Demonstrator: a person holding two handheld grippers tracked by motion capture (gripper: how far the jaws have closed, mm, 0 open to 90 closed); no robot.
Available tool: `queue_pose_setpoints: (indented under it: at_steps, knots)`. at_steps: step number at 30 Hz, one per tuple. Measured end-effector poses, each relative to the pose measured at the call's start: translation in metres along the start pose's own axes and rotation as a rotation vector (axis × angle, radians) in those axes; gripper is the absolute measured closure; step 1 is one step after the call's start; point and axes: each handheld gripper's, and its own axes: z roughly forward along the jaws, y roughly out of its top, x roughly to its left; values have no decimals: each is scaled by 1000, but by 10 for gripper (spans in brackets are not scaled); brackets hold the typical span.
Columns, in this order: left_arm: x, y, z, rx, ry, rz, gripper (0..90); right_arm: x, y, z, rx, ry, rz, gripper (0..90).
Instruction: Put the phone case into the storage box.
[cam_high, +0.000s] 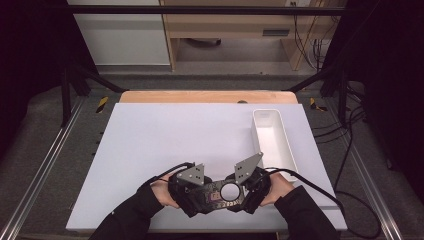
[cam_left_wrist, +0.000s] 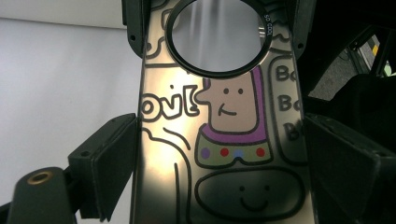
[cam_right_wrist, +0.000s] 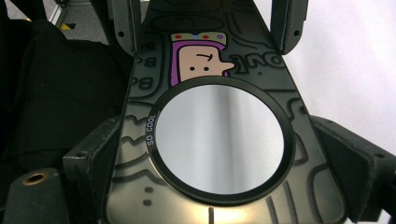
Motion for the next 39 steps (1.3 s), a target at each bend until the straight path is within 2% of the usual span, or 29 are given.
queue_pose_setpoints:
  at_steps: [7,10,14,18,23,30,39]
  knots:
    - [1,1,-3,-11,-4,-2,108,1,1,-2,-7,-7,1,124]
    - [1,1,-7,-20,-8,-13,77,1,1,-5,-11,-12,7,124]
    - [1,1,-12,-17,31,-16,13,0,2,-9,-3,-26,11,123]
    - [2,-1,-19,-22,48,-28,0,1,6,-11,26,-35,-1,123]
    - [1,-6,-21,23,58,-27,0,0,13,-11,65,-40,-12,123]
    - [1,-7,-12,93,69,-16,0,-1,21,-9,119,-34,-20,123]
    - [3,-4,0,142,70,-11,0,-2,27,-6,179,-34,-28,123]
